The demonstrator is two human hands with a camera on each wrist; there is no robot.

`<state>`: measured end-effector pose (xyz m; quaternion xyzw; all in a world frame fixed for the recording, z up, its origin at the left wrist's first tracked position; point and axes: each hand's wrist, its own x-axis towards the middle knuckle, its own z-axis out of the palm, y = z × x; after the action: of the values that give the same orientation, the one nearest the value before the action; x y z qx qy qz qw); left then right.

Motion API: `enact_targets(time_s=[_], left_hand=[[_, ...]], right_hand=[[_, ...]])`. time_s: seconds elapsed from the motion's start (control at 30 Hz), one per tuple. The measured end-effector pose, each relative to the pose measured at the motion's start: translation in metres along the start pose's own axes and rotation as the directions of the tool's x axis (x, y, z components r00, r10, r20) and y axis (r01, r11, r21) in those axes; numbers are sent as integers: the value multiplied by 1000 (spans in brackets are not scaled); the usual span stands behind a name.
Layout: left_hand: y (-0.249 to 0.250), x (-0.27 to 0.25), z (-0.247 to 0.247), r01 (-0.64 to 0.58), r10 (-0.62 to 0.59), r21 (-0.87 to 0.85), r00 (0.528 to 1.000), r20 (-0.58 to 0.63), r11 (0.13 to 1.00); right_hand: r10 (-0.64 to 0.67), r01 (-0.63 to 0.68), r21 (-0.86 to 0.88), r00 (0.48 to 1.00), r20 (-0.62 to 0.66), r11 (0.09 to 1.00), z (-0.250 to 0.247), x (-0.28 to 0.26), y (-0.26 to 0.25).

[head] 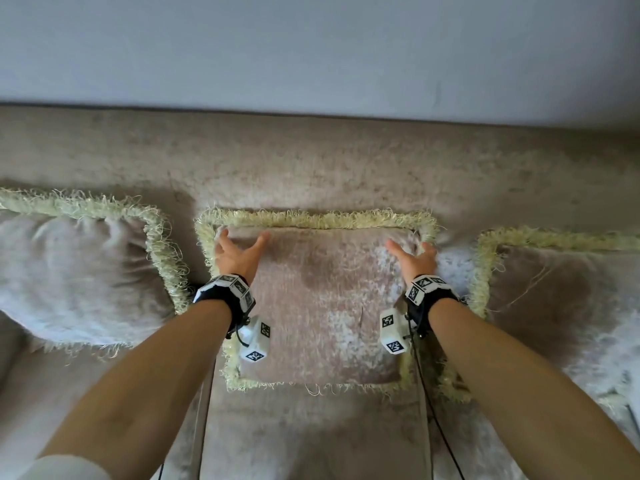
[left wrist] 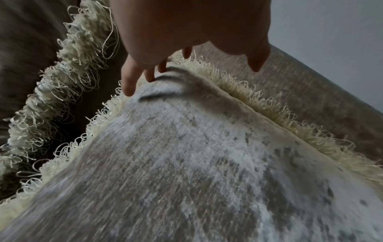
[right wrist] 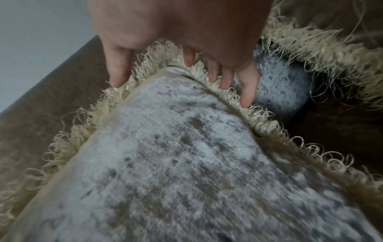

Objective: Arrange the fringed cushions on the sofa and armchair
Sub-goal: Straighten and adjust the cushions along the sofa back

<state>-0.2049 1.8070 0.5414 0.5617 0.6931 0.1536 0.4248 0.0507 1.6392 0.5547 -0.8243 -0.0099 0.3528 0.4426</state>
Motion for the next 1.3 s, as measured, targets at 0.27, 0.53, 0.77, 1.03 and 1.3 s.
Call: enact_targets(time_s=[0.27, 0.53, 0.77, 1.03, 1.3], left_hand=[[-1, 30, 7, 158, -161, -57, 985, -66, 986], [-5, 50, 1, 260, -277, -222, 960, -45, 940], [1, 44, -5, 244, -264, -254, 963, -50, 936], [11, 23, -11, 163, -202, -299, 974, -103, 940], [17, 18, -22, 186, -217, -290, 973, -77, 939]], right_hand=[[19, -19, -17, 999, 27, 1000, 2, 28, -3], [0, -4, 44, 997, 73, 999, 9, 43, -8], [-77, 76, 76, 997, 6, 994, 19, 37, -3], [-91, 101, 131, 993, -80, 986, 7, 15, -15], [-34, 56, 148, 988, -149, 987, -20, 3, -11]])
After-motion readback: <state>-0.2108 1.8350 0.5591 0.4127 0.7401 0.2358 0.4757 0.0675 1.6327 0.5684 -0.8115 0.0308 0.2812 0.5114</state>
